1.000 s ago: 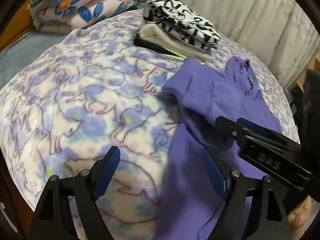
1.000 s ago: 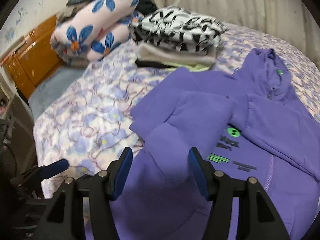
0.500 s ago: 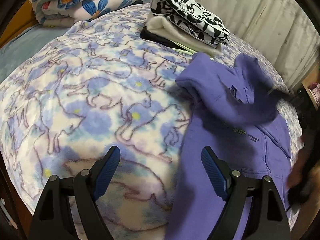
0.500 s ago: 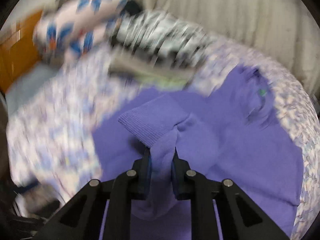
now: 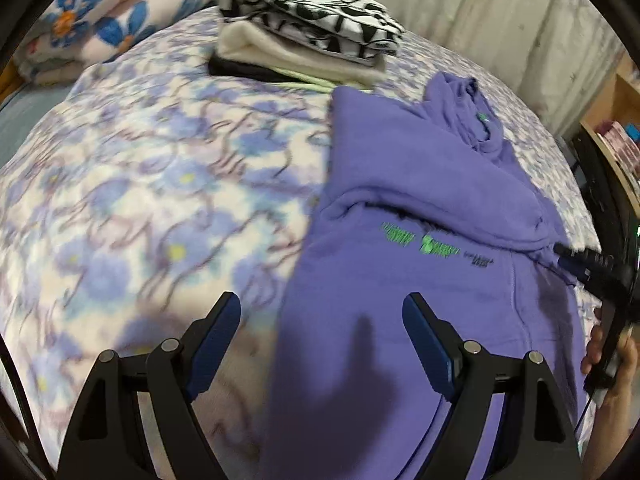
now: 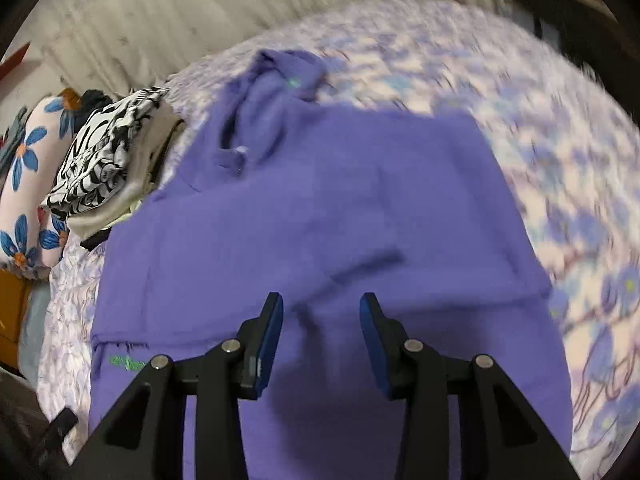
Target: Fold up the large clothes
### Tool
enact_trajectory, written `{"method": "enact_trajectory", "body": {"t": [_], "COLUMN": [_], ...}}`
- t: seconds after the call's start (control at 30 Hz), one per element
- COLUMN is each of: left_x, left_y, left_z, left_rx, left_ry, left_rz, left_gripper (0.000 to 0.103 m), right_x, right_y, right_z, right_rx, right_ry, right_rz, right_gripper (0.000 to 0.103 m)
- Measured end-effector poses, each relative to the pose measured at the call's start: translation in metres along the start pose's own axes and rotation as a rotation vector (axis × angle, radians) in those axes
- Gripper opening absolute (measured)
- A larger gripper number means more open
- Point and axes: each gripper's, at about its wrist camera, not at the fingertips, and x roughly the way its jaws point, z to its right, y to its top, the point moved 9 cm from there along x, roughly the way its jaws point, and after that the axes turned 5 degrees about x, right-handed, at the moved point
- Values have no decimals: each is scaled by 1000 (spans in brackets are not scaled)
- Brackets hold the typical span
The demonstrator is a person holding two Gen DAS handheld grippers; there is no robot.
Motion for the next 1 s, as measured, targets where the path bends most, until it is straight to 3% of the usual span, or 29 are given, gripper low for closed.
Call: {"method": "enact_trajectory", "body": {"t": [0.07,0.2,0.4,0.53,0.63,0.67,0.7,0.73,0.77,0.9,0.93,1.0], "left_x": [10,36,98,132,150,152,151,151,148,140,143,150], "left_y": [15,55,102,114,122,127,131,133,137,146,145,142], "left_z": [4,14,23,27,29,31,37,40,41,47,47,42], "left_rx": [14,50,56,38,36,42,58,65,71,116,121,109], "left_ry": [-11,-24,-29,-39,-22,-22,-40,-37,-12,16,23,24], "left_rz": [-9,-26,-114,-171,-172,-152,-136,-136,-118,-40,-31,-28], "left_gripper": [82,82,82,82,80,60,35,30,21,17,17,19], "right_x": [-6,-8,37,61,71,72,73,71,65,36,40,66], "right_y": [6,32,66,78,80,80,79,78,80,97,98,91], "right_z": [6,3,6,8,1,-3,-10,-17,-20,-33,-32,-24], "right_rx": [17,37,27,30,-19,-48,-104,-144,-168,-196,-196,-202], "right_ry": [45,90,50,68,67,65,64,67,47,58,35,-33], "right_rz": [6,23,-26,-57,-47,-44,-43,-40,-6,181,196,125], "right_gripper": [41,56,56,56,56,54,33,12,7,6,7,8]}}
